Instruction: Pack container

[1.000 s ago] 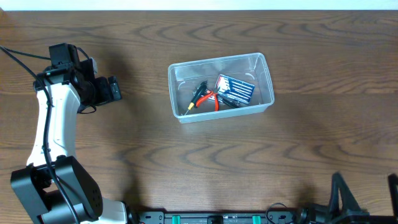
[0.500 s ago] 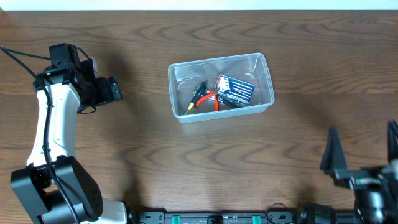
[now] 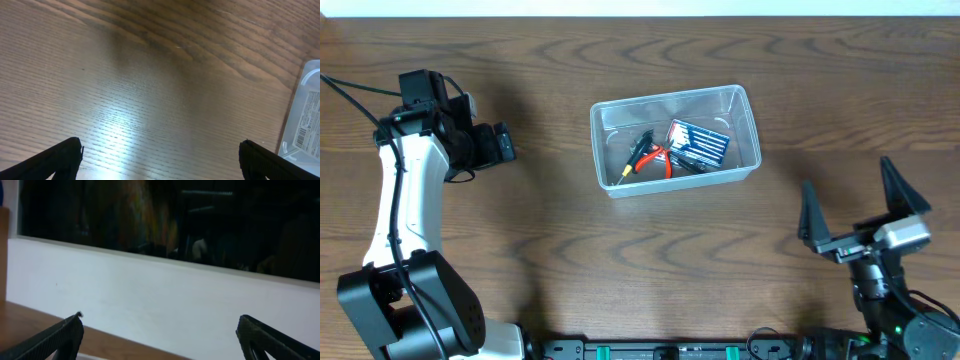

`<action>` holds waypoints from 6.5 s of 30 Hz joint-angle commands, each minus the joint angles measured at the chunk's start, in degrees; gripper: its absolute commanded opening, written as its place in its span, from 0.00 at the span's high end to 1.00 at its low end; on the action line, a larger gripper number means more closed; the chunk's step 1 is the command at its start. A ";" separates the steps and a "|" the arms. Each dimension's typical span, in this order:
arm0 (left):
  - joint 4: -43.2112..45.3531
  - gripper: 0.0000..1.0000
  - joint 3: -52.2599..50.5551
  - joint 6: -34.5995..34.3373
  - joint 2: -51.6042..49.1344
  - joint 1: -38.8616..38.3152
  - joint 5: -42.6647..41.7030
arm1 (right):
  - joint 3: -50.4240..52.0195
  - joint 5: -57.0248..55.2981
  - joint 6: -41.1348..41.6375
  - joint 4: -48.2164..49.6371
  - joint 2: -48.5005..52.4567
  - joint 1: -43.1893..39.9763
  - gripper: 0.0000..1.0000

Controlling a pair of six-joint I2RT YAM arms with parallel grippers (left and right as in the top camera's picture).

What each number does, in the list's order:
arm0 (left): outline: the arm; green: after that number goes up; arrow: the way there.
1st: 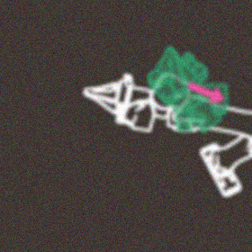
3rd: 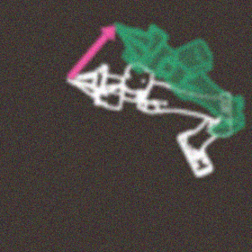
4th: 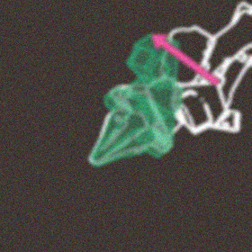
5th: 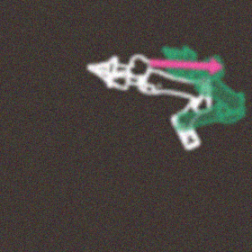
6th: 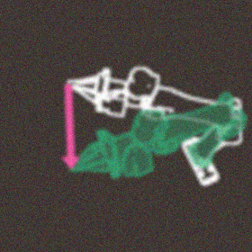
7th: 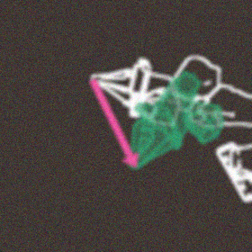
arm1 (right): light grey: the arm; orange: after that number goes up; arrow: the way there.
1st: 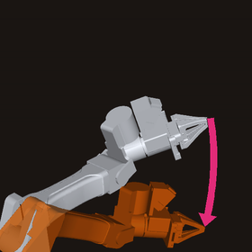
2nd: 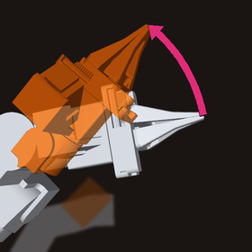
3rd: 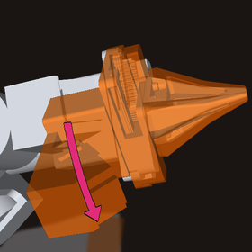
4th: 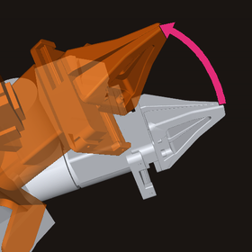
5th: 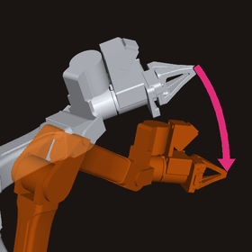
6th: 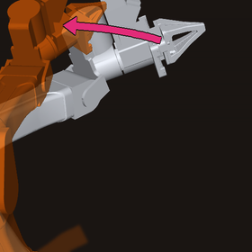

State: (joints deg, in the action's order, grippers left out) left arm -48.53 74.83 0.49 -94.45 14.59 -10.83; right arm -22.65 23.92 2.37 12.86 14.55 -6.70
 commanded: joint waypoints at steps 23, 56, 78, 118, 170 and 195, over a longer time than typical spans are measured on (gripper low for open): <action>0.00 0.02 0.02 0.98 -0.20 0.28 -0.55 | 12.72 -16.41 0.76 4.57 -4.83 8.44 0.01; 0.00 0.02 0.02 0.98 -0.20 0.28 -0.55 | 22.38 -16.44 0.52 4.98 -14.27 8.17 0.01; 0.00 0.02 0.02 0.98 -0.20 0.28 -0.55 | 22.36 -16.41 0.37 -12.79 -14.27 8.11 0.01; 0.00 0.02 0.02 0.98 -0.20 0.28 -0.55 | 22.34 -19.39 0.13 -16.70 -14.25 8.13 0.01; 1.07 0.02 -3.30 0.98 54.27 -20.39 -0.33 | 22.34 -19.39 0.13 -16.70 -14.25 8.13 0.01; 50.42 0.02 -50.16 -6.78 91.14 -13.49 -0.50 | 22.34 -19.39 0.13 -16.70 -14.25 8.13 0.01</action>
State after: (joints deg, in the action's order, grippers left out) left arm 1.17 25.85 -5.65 -5.30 0.01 -11.20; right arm -0.43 5.08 2.37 -3.60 0.69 0.99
